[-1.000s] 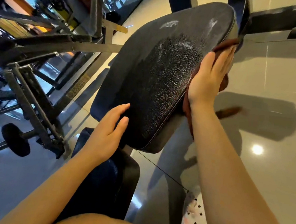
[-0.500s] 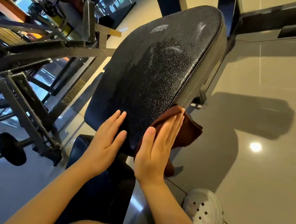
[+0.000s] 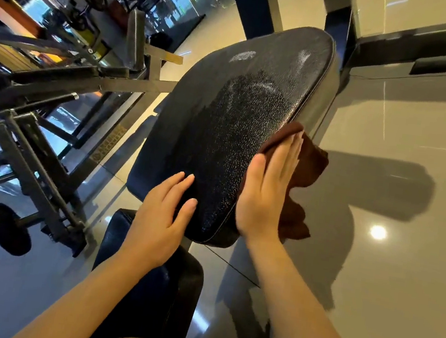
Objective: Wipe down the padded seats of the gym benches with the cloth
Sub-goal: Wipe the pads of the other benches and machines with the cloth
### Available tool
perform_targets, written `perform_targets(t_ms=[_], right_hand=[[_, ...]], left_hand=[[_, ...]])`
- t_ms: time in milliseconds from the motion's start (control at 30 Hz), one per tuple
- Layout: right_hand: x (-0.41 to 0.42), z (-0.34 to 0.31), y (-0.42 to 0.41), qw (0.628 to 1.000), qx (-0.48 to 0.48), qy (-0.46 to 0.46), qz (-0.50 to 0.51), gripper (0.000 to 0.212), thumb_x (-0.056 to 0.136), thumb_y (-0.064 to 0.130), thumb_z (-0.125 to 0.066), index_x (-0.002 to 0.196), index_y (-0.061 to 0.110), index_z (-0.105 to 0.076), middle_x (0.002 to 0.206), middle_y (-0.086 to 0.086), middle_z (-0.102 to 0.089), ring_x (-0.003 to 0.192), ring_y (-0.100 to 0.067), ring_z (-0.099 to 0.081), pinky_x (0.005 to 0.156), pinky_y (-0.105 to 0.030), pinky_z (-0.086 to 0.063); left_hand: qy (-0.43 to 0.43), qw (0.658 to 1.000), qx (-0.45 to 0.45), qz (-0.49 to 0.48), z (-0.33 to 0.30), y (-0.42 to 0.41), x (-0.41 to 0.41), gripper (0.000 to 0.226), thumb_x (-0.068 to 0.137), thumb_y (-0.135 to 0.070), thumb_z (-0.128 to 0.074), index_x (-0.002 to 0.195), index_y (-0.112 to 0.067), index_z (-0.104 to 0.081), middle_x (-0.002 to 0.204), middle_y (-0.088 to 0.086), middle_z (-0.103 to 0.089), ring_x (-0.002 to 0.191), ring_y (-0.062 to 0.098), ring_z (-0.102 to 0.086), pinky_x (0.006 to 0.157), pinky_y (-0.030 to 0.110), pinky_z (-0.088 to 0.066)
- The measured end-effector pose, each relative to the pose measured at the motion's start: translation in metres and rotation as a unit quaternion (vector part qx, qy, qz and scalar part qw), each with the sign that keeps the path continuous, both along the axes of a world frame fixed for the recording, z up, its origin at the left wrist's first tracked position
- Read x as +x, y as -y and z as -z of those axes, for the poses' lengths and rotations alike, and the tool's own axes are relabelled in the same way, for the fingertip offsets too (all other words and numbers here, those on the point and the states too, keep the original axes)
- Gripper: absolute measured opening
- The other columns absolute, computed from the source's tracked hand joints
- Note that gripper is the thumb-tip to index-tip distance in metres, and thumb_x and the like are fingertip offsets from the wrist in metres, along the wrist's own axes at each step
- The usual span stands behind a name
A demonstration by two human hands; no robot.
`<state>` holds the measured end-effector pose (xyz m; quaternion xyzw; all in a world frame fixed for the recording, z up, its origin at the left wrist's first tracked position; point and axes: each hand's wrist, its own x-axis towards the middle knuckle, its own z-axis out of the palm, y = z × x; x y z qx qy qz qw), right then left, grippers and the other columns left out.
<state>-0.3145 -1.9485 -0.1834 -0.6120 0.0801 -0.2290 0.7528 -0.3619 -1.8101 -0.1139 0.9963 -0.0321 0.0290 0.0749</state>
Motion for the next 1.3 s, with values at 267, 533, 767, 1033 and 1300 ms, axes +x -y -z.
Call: perform_targets(t_ms=[267,533,767,1033,1300], right_hand=[[-0.002,0.001,-0.002,0.998,-0.043,0.045,-0.006,0.057,0.102,0.032,-0.021,0.152,0.015,-0.001,0.162,0.004,0.004,0.15,-0.011,0.007,0.121,-0.031,0.008],[0.139,-0.029,0.1,1.0,0.009,-0.026,0.002,0.059,0.102,0.037,-0.015,0.155,0.01,-0.014,0.163,-0.004,-0.014,0.149,-0.012,-0.009,0.121,-0.026,-0.001],[0.124,-0.023,0.085,0.998,0.053,-0.021,0.032,0.061,0.1,0.037,-0.022,0.154,0.008,-0.018,0.161,-0.006,-0.022,0.148,-0.013,-0.017,0.123,-0.037,-0.011],[0.023,-0.002,0.01,0.999,-0.003,-0.027,0.018,0.059,0.103,0.034,-0.023,0.151,0.011,0.002,0.162,0.001,0.0,0.151,-0.011,0.003,0.122,-0.034,0.0],[0.127,-0.021,0.09,0.996,0.058,-0.067,0.02,0.06,0.101,0.036,-0.025,0.154,0.008,-0.019,0.162,-0.006,-0.017,0.15,-0.016,-0.01,0.122,-0.03,0.0]], left_hand=[[0.115,0.987,-0.097,0.052,0.002,0.052,0.038,0.047,0.094,-0.048,-0.032,0.139,-0.035,-0.035,0.148,-0.012,-0.035,0.139,0.004,-0.03,0.116,0.039,-0.026],[0.066,0.989,-0.118,0.063,0.015,0.062,0.044,0.043,0.095,-0.047,-0.031,0.138,-0.048,-0.031,0.153,-0.02,-0.03,0.142,0.002,-0.026,0.116,0.034,-0.023],[0.047,0.994,-0.092,0.047,0.012,0.062,0.044,0.045,0.097,-0.049,-0.029,0.142,-0.05,-0.032,0.153,-0.026,-0.028,0.143,0.003,-0.025,0.116,0.036,-0.023],[0.027,0.994,-0.096,0.042,0.012,0.062,0.044,0.049,0.093,-0.063,-0.027,0.141,-0.062,-0.02,0.153,-0.032,-0.022,0.143,-0.003,-0.021,0.115,0.03,-0.02],[0.033,0.994,-0.091,0.044,0.012,0.064,0.044,0.048,0.096,-0.047,-0.029,0.143,-0.052,-0.025,0.153,-0.028,-0.027,0.144,0.002,-0.024,0.117,0.022,-0.018]])
